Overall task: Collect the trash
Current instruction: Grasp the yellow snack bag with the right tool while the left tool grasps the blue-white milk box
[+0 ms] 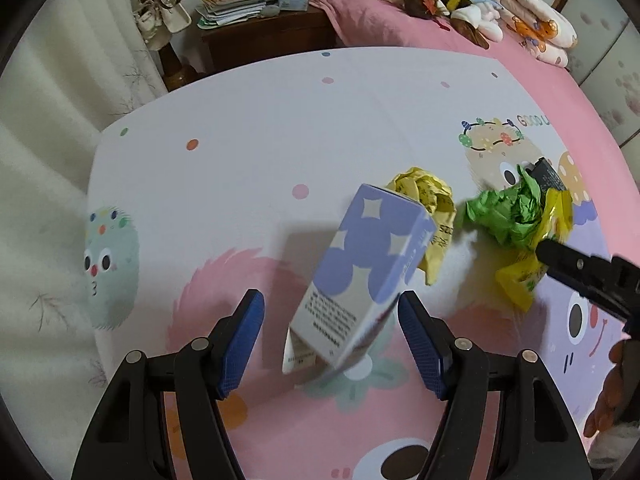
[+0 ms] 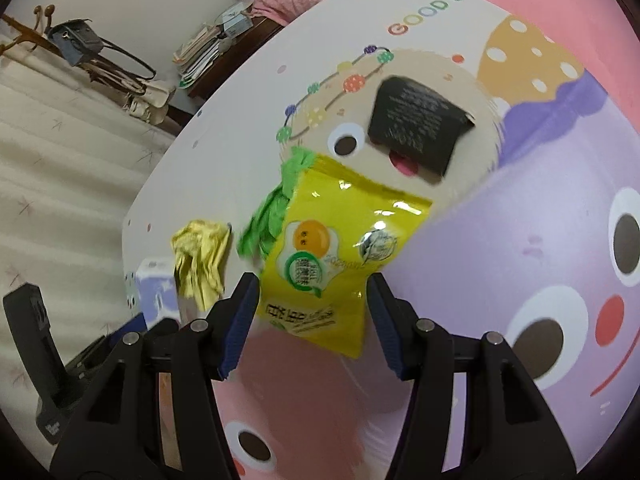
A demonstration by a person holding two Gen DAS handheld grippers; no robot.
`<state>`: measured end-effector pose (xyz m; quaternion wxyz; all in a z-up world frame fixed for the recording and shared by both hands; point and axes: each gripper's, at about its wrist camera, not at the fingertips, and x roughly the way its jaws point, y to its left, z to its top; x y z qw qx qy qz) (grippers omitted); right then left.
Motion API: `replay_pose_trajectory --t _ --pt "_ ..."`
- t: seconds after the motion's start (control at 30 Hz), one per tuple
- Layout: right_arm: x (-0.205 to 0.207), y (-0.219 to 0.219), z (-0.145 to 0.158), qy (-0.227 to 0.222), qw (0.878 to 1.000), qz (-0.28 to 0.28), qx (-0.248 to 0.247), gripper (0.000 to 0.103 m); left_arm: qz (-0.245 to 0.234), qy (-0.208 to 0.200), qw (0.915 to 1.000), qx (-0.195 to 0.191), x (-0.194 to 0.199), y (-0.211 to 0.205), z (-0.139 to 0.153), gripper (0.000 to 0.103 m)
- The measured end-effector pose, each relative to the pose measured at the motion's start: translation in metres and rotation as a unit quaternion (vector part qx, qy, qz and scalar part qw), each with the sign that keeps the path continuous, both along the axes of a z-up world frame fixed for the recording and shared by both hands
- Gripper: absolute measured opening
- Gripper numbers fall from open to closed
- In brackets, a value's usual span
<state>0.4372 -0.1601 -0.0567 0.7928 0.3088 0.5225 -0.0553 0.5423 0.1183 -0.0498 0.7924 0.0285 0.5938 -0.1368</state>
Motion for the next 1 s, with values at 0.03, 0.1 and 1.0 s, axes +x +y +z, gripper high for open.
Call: replay_pose_trajectory --t 0.03,0.1,1.0 --pt "0.005 0.001 0.0 -0.004 1.0 -0.002 -0.004 0.053 -0.002 0.002 1.0 -0.002 0.002 -0.001 -0.001 0.07" --pt "0.012 0.001 0.002 -0.007 1.0 -0.004 -0.011 0.057 -0.005 0.007 0.9999 -0.006 0.007 -0.003 -0.006 0.07" --pt "0.094 0.05 -0.011 0.006 0.989 0.084 -0.124 0.03 -0.002 0.016 0.999 -0.042 0.022 -0.005 -0.027 0.037"
